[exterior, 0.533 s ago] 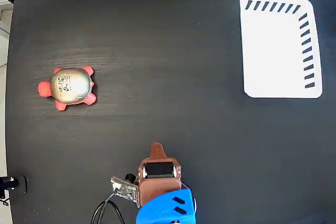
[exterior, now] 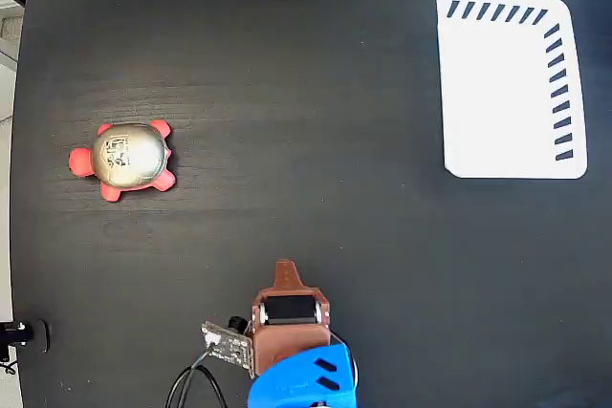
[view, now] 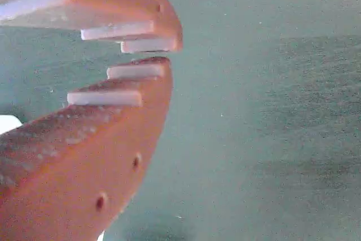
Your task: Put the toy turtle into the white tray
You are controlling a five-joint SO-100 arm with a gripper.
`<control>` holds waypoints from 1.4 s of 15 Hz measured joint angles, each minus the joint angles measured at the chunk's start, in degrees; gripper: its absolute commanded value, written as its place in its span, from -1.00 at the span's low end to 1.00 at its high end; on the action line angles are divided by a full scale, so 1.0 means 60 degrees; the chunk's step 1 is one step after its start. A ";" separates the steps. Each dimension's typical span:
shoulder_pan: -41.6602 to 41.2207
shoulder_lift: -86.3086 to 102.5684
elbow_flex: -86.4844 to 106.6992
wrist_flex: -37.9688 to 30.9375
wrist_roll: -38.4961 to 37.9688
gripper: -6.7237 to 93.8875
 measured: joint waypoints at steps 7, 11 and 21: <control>-0.0088 0.0000 0.0000 0.0000 -0.0059 -0.92; -0.0732 -0.0542 0.0000 -0.0132 -0.0513 -0.88; -0.2549 -1.0093 -0.6782 -0.1436 0.1597 -0.88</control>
